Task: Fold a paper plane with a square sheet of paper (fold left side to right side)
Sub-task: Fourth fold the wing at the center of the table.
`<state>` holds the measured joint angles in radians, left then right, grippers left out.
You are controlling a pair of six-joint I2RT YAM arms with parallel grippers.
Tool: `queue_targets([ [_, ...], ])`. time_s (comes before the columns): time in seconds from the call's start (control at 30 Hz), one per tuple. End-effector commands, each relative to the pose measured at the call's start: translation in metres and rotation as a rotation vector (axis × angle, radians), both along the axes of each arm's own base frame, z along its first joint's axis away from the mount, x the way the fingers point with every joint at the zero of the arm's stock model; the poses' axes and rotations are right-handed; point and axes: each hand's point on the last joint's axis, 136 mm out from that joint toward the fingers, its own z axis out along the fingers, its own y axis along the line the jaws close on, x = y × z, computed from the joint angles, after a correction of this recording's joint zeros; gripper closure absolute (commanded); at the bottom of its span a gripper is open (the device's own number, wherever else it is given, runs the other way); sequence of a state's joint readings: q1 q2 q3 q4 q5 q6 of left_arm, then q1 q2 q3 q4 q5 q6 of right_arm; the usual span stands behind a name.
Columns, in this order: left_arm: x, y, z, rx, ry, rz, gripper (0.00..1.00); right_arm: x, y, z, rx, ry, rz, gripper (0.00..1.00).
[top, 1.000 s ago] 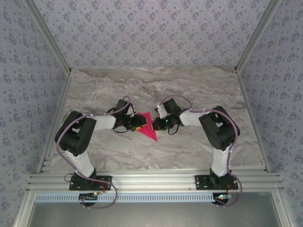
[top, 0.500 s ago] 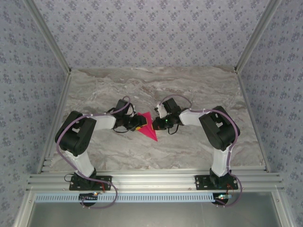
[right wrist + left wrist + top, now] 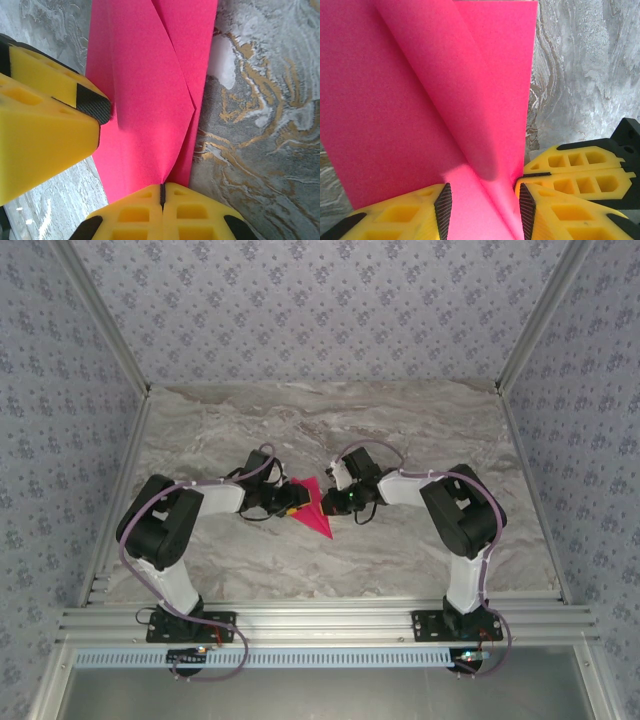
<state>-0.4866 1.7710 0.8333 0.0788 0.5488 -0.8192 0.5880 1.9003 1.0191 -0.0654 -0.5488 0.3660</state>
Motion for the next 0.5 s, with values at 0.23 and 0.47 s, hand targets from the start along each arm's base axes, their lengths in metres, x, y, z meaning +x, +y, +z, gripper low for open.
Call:
queue_targets([
  [0.23, -0.008, 0.008, -0.017, 0.071, 0.033, -0.004, 0.58, 0.0, -0.001, -0.006, -0.056, -0.003, 0.015, 0.99],
  [0.47, -0.007, 0.008, -0.011, 0.065, 0.021, -0.007, 0.58, -0.009, -0.008, -0.022, -0.104, 0.033, 0.017, 0.99],
])
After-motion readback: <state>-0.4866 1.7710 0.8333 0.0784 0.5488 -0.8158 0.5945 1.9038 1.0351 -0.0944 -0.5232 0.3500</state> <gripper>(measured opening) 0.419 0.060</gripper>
